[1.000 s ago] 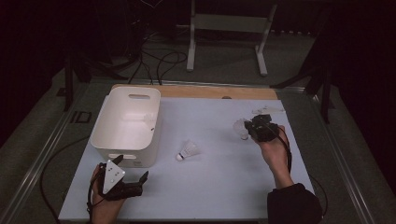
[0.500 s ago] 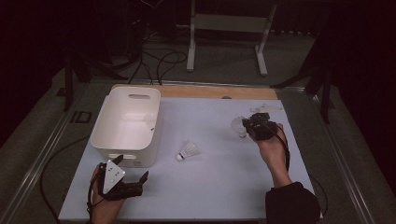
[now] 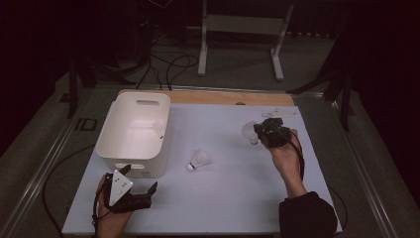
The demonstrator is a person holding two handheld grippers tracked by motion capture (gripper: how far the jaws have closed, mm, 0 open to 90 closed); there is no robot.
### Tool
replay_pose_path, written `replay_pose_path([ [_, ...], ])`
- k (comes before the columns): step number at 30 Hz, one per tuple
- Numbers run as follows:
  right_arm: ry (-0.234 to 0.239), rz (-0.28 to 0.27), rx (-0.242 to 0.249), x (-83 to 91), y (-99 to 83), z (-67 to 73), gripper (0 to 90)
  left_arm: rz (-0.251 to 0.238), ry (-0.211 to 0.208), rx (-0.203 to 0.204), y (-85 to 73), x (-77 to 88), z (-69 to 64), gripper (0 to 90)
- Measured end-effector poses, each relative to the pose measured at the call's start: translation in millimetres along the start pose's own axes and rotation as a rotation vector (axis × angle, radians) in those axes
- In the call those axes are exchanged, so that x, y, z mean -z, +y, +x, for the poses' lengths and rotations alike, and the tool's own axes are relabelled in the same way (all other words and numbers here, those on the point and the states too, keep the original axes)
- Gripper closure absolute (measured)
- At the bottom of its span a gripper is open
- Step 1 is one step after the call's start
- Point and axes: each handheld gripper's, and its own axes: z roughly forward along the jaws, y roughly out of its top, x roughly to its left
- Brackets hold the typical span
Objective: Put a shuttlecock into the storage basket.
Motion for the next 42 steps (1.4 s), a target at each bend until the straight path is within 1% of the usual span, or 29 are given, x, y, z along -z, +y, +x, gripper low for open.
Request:
replay_pose_path([
  [4, 0.004, -0.004, 0.008, 0.0, 1.7, 1.5, 88.8, 0.0, -0.001, -0.001, 0.0, -0.1, -0.1, 0.6],
  [6, 0.006, -0.007, 0.001, 0.1, 2.6, 2.8, 88.8, 0.0, 0.0, 0.0, 0.0, -0.1, -0.1, 0.6],
  [12, 0.004, -0.01, 0.005, -0.3, 3.8, 4.5, 88.8, 0.0, 0.0, 0.0, 0.0, -0.1, -0.1, 0.6],
  [14, 0.012, -0.014, 0.001, -0.4, 4.4, 5.6, 88.8, 0.0, 0.0, 0.0, 0.0, -0.1, -0.1, 0.6],
  [26, 0.021, -0.026, 0.011, 0.1, 8.0, 11.3, 88.8, -0.001, -0.001, 0.0, 0.0, 0.0, -0.1, 0.6],
  [39, 0.041, -0.04, 0.034, 0.5, 15.6, 23.0, 88.8, -0.003, -0.001, 0.001, 0.0, 0.2, 0.0, 0.6],
  [42, 0.043, -0.041, 0.032, 0.7, 16.9, 25.4, 88.8, -0.003, -0.001, 0.001, 0.1, 0.3, 0.0, 0.6],
])
